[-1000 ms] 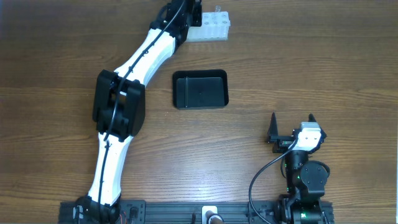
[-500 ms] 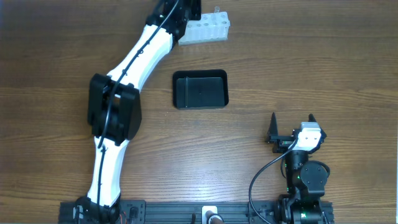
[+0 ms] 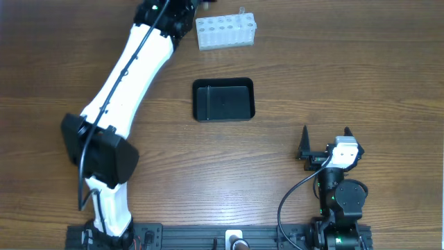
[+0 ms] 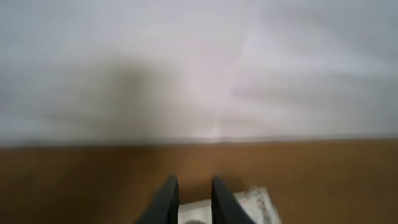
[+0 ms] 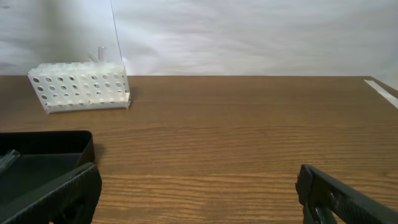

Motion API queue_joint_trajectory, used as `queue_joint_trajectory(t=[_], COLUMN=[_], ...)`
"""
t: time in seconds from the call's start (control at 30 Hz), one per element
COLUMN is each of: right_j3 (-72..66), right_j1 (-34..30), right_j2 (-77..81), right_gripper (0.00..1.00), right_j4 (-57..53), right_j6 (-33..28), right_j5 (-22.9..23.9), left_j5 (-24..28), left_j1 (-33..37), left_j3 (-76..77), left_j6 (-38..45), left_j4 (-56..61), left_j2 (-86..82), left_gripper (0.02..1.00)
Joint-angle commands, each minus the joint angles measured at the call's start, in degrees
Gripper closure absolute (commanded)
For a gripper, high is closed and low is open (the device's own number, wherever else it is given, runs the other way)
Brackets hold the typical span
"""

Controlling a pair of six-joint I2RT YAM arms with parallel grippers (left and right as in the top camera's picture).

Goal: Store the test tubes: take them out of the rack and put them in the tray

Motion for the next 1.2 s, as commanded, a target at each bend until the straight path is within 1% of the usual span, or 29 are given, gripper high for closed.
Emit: queue_joint_trajectory(t=[0.03,0.13,0.27,0.33,0.4,0.6,0.93,1.2], right_j3=[-0.3,-0.3,-0.3,-0.3,-0.3,-0.3,-0.3,-0.3], right_j1=[-0.3,-0.3,-0.3,-0.3,-0.3,-0.3,-0.3,-0.3], right_j2=[-0.6,-0.6,-0.6,-0.6,-0.6,-0.6,-0.6,-0.6], right_gripper=[0.007,0.007,0.007,0.007,0.007,0.009,0.009,0.009], right_j4=[-0.2,-0.2,-0.2,-0.2,-0.2,-0.2,-0.2,-0.2], right_j6=[-0.4,-0.4,-0.4,-0.4,-0.4,-0.4,-0.4,-0.4], right_j5=[-0.3,-0.3,-0.3,-0.3,-0.3,-0.3,-0.3,-0.3], left_j5=[5.2,8.7,10.0,10.9,12.9,17.2,17.2,19.3], left_j1=[-1.6,-2.6,-3.6,-3.8,-3.8,-3.8,-3.8,-3.8], left_j3=[1.1,1.1,1.0,1.0,1.0,0.9,0.9,0.9], left_j6=[-5.2,-7.1,-10.3,-11.3,-11.3,-11.5,-12.5,-12.5], left_j4=[-10.8,-19.6,-31.4,-35.3,-38.1,-39.8,-37.9,-37.8], left_j2=[-3.5,-3.4,-2.5,-1.5,0.0,5.4,12.1,16.4], left_gripper=[0.978,0.98,0.98,0.98,0.98,0.978,0.978,0.978])
